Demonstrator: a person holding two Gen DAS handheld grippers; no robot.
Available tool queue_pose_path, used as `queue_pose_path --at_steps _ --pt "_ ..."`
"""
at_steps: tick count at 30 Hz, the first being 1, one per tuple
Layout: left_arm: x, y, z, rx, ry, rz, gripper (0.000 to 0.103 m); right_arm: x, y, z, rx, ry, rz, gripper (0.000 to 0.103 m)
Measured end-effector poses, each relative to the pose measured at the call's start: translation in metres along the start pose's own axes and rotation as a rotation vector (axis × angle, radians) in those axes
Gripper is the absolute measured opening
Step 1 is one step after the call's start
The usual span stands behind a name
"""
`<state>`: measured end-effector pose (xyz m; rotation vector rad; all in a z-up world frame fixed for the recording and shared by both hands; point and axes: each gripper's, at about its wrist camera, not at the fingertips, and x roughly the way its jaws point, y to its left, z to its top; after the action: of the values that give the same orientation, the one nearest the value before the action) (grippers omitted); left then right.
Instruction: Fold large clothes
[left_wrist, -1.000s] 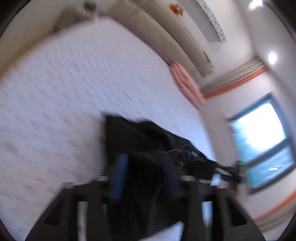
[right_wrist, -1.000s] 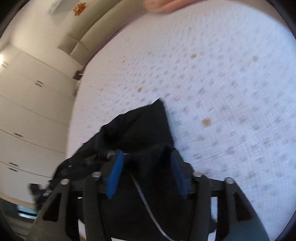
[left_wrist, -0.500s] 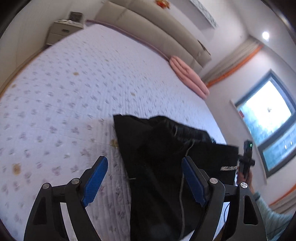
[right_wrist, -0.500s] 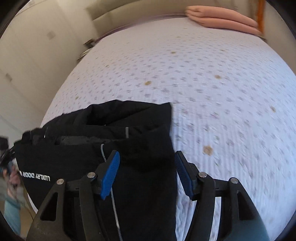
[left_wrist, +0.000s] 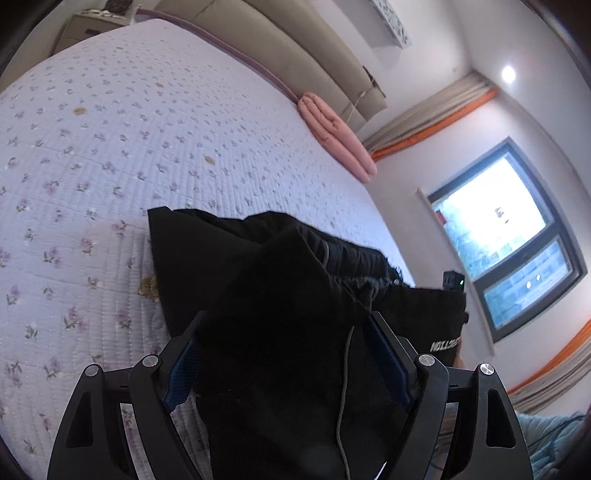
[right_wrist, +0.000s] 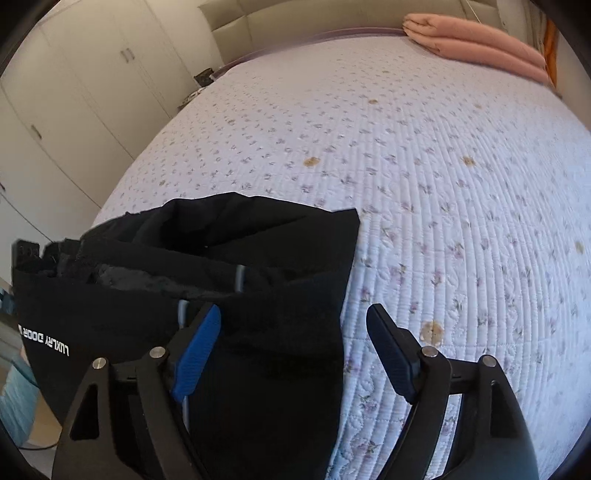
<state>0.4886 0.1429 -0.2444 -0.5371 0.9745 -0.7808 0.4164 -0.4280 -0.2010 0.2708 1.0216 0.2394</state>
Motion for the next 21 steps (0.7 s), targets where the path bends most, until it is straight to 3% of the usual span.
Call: queue_pose_path --at_steps 2,3,4,5,6,10,13,17,21 --pt "0.003 -0.005 0.0 0.016 -0.001 0.021 0.082 0.0 -0.009 -0.005 0.046 0.003 0.089 0.083" --pt "0.005 -0.007 0.0 0.018 -0.004 0.03 0.072 0.001 -0.009 -0.006 0.048 0.007 0.095 0.08" --pt "0.005 -0.01 0.001 0.026 -0.008 0.051 0.049 0.002 -0.006 -0.008 0.041 0.009 0.098 0.054" --pt "0.004 -0.012 0.003 0.039 -0.014 0.066 0.034 0.005 -0.002 -0.01 0.03 0.022 0.09 0.025" --pt "0.002 -0.016 0.004 0.05 -0.019 0.078 0.014 0.005 0.005 -0.012 0.012 0.027 0.081 0.022" --pt "-0.024 -0.04 0.003 0.111 -0.083 0.114 0.011 -0.024 0.034 -0.017 -0.096 -0.056 -0.072 0.017" --pt "-0.055 -0.069 0.009 0.162 -0.155 0.118 0.011 -0.073 0.047 -0.012 -0.107 -0.179 -0.164 0.016" --pt "-0.078 -0.106 0.037 0.221 -0.271 0.142 0.011 -0.129 0.068 0.017 -0.124 -0.323 -0.236 0.015" --pt "-0.067 -0.104 0.08 0.183 -0.31 0.196 0.011 -0.126 0.08 0.063 -0.111 -0.353 -0.347 0.015"
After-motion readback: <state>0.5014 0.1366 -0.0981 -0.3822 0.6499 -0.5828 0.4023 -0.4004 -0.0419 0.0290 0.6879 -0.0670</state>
